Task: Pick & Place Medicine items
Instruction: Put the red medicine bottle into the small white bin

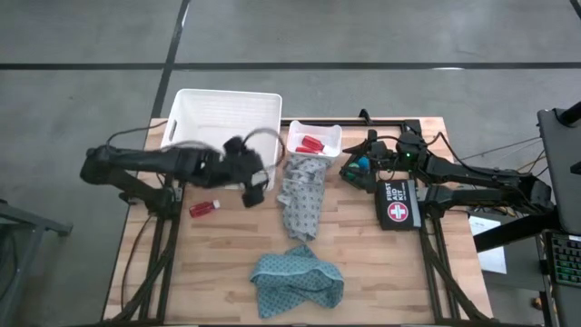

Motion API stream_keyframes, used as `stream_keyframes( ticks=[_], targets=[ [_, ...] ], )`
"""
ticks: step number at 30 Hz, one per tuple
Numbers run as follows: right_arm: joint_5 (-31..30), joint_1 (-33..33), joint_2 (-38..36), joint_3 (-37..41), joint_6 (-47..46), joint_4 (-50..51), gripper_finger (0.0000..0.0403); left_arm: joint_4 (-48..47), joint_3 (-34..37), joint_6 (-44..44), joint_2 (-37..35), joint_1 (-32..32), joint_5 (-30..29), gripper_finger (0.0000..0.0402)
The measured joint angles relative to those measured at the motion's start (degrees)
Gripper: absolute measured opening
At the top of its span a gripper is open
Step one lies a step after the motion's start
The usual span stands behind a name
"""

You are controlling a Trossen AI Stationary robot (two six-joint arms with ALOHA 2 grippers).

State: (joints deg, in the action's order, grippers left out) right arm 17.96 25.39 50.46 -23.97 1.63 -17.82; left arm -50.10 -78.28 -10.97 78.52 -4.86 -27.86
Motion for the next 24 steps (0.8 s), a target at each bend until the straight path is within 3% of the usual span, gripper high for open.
stream_keyframes(
  ticks=[7, 13, 17, 24],
  targets=[
    [0.0, 0.0, 0.0, 0.0, -0.1, 0.0, 0.0257, -12.1, -0.1, -24.1, 0.0, -14.3, -9.9, 0.0347],
    [0.0, 0.0, 0.0, 0.0, 0.0, 0.0, 0.0255, -18.5, 1.6, -41.7, 0.0, -21.9, -13.7, 0.0346],
    [0.0, 0.0, 0.0, 0.0, -0.1, 0.0, 0.026, -22.3, 5.0, -52.2, 0.0, -23.2, -11.1, 0.0346],
    [0.0, 0.0, 0.0, 0.0, 0.0, 0.0, 0.0268, -26.4, 11.9, -64.9, 0.1, -22.1, 0.4, 0.0335]
  ],
)
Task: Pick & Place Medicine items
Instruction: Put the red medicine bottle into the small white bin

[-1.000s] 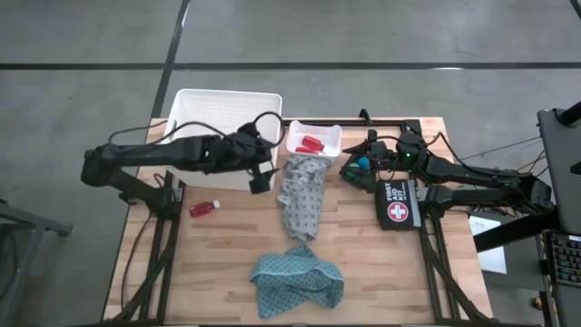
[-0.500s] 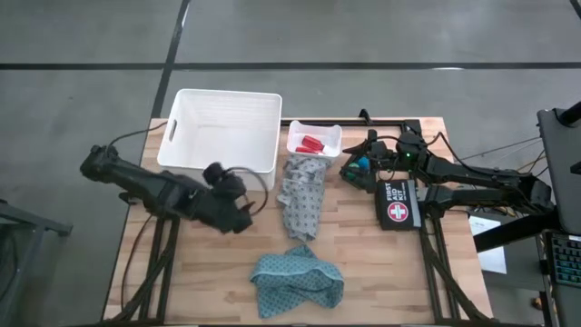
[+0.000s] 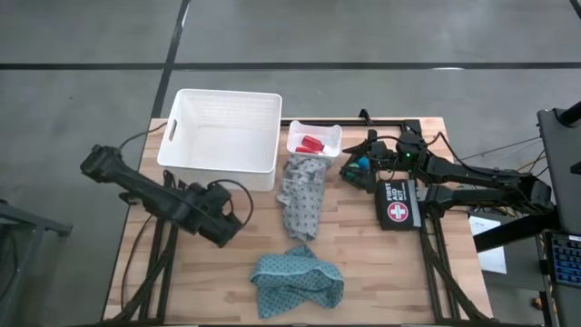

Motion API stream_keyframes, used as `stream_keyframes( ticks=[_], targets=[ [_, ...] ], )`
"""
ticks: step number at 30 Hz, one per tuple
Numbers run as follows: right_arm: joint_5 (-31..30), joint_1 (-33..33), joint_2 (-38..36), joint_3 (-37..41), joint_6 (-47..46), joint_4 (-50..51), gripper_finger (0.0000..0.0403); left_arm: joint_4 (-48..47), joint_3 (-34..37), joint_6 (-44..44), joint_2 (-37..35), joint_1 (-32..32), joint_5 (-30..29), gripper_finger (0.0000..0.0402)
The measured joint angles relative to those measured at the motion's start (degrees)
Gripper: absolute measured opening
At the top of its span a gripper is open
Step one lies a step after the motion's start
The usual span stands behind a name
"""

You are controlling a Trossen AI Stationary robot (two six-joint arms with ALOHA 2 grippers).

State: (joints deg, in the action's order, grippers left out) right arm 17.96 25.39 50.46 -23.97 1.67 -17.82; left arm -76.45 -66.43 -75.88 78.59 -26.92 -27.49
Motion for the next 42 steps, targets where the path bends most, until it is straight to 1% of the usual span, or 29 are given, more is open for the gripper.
stream_keyframes(
  ticks=[2, 4, 7, 9, 12, 14, 17, 20, 22, 24, 33, 42],
  targets=[
    [0.0, 0.0, 0.0, 0.0, -0.1, 0.0, 0.027, 0.0, 2.3, -0.9, 0.0, 0.1, 1.7, 0.0329],
    [0.0, 0.0, 0.0, 0.0, 0.0, 0.0, 0.027, 0.7, 5.0, -1.2, 0.0, 0.1, 2.0, 0.0324],
    [0.0, 0.0, 0.0, 0.0, -0.1, 0.0, 0.0267, 1.8, 8.8, -3.6, 0.0, 0.5, 4.2, 0.0319],
    [0.0, 0.0, 0.0, 0.0, 0.0, 0.0, 0.0264, 2.2, 11.0, -4.8, 0.0, 1.5, 5.5, 0.0315],
    [0.0, 0.0, 0.0, 0.0, -0.1, 0.0, 0.026, 2.5, 13.1, -4.9, 0.0, 4.4, 5.8, 0.0311],
    [0.0, 0.0, 0.0, 0.0, 0.0, 0.0, 0.0257, 3.1, 14.0, -3.0, 0.0, 7.3, 5.8, 0.0308],
    [0.0, 0.0, 0.0, 0.0, -0.2, 0.0, 0.0255, 4.3, 15.0, 2.8, 0.0, 12.0, 6.3, 0.0302],
    [0.0, 0.0, 0.0, 0.0, 0.0, 0.0, 0.0254, 5.8, 16.3, 7.1, 0.0, 15.8, 8.4, 0.0296],
    [0.0, 0.0, 0.0, 0.0, -0.1, 0.0, 0.0256, 7.3, 17.4, 9.2, 0.0, 17.1, 10.0, 0.0292],
    [0.0, 0.0, 0.0, 0.0, 0.0, 0.0, 0.0258, 8.5, 18.6, 11.1, 0.0, 17.4, 11.3, 0.0288],
    [0.0, 0.0, 0.0, 0.0, 0.0, 0.0, 0.0268, 16.3, 25.2, 17.3, 0.0, 17.4, 12.6, 0.0276],
    [0.0, 0.0, 0.0, 0.0, 0.0, 0.0, 0.0256, 22.8, 31.4, 17.4, 0.0, 17.3, 12.6, 0.0264]
  ],
)
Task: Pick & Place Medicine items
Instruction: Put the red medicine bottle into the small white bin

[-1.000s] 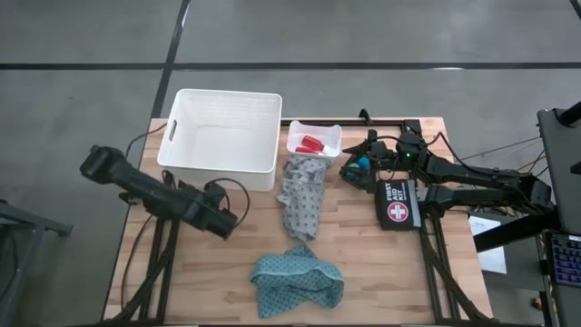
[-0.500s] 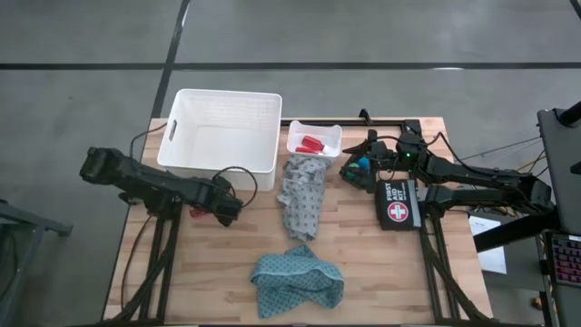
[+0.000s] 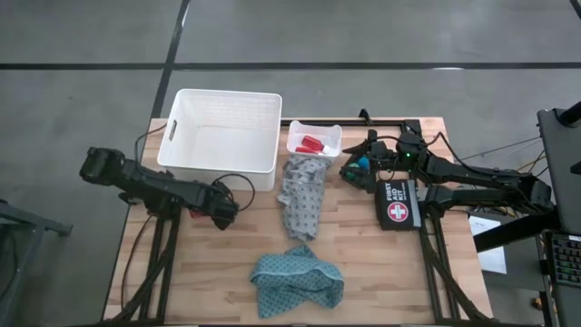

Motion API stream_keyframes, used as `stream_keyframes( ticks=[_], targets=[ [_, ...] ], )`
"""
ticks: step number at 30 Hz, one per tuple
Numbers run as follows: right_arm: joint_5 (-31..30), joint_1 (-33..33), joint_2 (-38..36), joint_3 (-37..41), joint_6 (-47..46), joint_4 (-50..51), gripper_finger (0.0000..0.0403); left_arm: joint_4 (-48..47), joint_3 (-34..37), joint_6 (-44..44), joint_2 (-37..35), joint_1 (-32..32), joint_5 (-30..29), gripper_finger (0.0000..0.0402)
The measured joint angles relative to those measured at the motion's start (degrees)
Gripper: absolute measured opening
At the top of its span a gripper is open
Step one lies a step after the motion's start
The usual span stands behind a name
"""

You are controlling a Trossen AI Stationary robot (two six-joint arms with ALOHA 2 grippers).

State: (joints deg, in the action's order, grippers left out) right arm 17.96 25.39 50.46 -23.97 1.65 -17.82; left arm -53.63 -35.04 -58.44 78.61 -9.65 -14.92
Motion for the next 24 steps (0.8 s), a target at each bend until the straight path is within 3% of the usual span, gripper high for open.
stream_keyframes(
  ticks=[14, 24],
  targets=[
    [0.0, 0.0, 0.0, 0.0, 0.0, 0.0, 0.0267, 2.0, 0.7, -0.6, 0.0, 0.0, 0.9, 0.0224],
    [0.0, 0.0, 0.0, 0.0, 0.0, 0.0, 0.0257, 6.5, 0.7, -0.2, 0.0, 0.0, 1.5, 0.0137]
  ],
)
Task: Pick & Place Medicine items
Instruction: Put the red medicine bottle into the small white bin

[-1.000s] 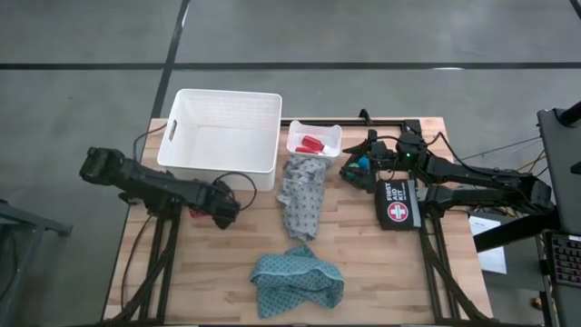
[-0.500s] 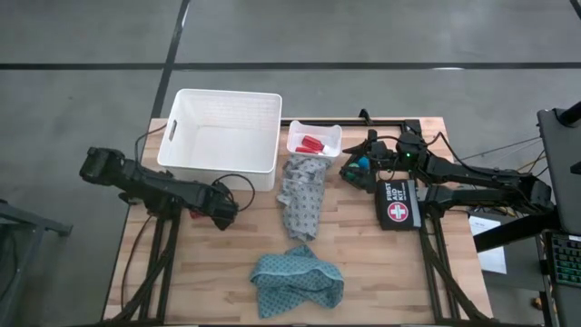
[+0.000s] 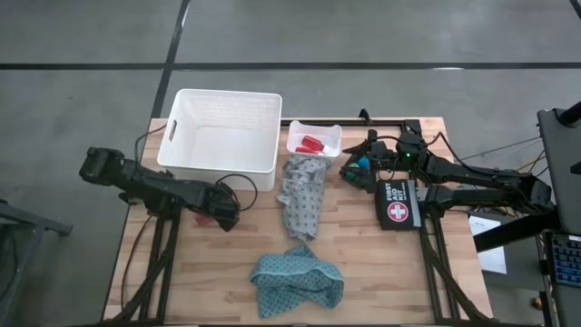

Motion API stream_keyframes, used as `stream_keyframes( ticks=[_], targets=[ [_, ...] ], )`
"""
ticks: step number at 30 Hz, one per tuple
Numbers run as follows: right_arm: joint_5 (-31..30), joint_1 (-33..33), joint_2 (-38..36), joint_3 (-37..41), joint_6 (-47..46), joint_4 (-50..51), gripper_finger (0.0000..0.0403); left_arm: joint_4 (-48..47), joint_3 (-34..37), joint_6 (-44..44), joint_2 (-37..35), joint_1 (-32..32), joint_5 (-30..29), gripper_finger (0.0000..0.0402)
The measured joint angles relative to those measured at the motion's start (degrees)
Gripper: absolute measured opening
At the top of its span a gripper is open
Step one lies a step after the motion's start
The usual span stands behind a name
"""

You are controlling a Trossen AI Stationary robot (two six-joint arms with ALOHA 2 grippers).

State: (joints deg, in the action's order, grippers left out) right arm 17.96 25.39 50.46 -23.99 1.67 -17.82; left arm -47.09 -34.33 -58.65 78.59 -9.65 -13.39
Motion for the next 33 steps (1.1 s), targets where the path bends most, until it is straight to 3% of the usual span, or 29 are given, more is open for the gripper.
stream_keyframes(
  ticks=[4, 11, 19, 26, 29, 33],
  targets=[
    [0.0, 0.0, 0.0, 0.0, 0.0, 0.0, 0.0253, 0.4, 0.0, 0.2, 0.0, 0.0, 0.4, 0.0119],
    [0.0, 0.0, 0.0, 0.0, 0.0, 0.0, 0.0262, 1.2, -0.9, 0.2, 0.0, 0.0, 2.2, 0.0123],
    [0.0, 0.0, 0.0, 0.0, 0.0, 0.0, 0.0266, 1.2, -4.8, 0.2, 0.0, -0.7, 4.4, 0.0123],
    [0.0, 0.0, 0.0, 0.0, -0.1, 0.0, 0.0256, 1.7, -10.4, 0.2, 0.0, -4.9, 4.1, 0.0123],
    [0.0, 0.0, 0.0, 0.0, 0.0, 0.0, 0.0253, 2.0, -13.7, 0.4, 0.0, -8.0, -0.3, 0.0123],
    [0.0, 0.0, 0.0, 0.0, -0.1, 0.0, 0.0257, 2.3, -17.9, 3.3, 0.0, -13.9, -14.1, 0.0123]
  ],
)
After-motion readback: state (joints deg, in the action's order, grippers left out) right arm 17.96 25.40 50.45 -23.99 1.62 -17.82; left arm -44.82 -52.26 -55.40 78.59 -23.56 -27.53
